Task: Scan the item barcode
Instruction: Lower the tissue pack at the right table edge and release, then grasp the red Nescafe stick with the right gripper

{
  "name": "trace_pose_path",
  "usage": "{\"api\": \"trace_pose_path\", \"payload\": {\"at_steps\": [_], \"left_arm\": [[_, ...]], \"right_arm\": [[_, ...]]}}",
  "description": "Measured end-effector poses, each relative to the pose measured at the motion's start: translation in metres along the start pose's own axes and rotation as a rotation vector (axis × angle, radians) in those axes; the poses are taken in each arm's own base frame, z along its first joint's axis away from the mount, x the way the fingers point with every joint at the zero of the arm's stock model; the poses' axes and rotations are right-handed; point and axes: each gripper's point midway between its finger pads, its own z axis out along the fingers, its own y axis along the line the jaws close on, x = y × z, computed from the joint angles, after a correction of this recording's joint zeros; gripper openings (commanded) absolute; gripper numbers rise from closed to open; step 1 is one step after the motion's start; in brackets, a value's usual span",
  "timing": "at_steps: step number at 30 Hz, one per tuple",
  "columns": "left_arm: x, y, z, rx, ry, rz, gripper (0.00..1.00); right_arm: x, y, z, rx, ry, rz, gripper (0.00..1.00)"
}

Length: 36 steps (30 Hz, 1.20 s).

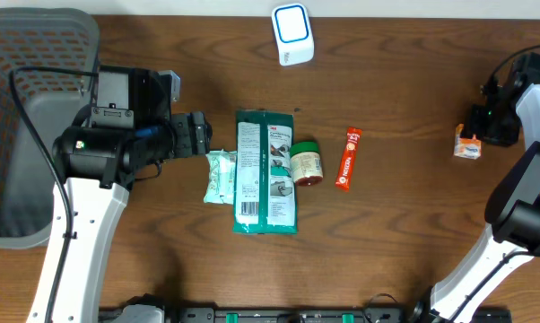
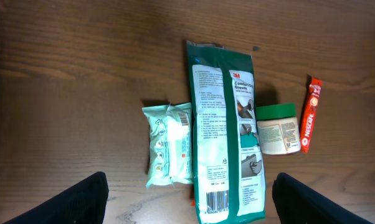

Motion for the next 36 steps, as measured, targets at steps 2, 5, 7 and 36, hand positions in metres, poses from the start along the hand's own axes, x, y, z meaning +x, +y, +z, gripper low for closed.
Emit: {"api": "trace_pose_path", "payload": {"at_steps": [2,5,7,36], "left_arm": [[0.000,0.000,0.000,0.000,0.000,0.000,0.84],[0.000,0.000,0.000,0.000,0.000,0.000,0.85],[0.000,0.000,0.000,0.000,0.000,0.000,0.85],[0.000,0.000,0.000,0.000,0.000,0.000,0.84]], "right_arm": [[-0.001,0.000,-0.002,0.001,-0.006,0.000,0.74],[-0.003,0.000,-0.015,0.014,-0.033,-0.003,0.68],[-0.006,0.004,-0.033,0.021,-0.068,-0.015,0.58],[0.102,0.266,-0.083,-0.157,-0.210,-0.038,0.40]]}}
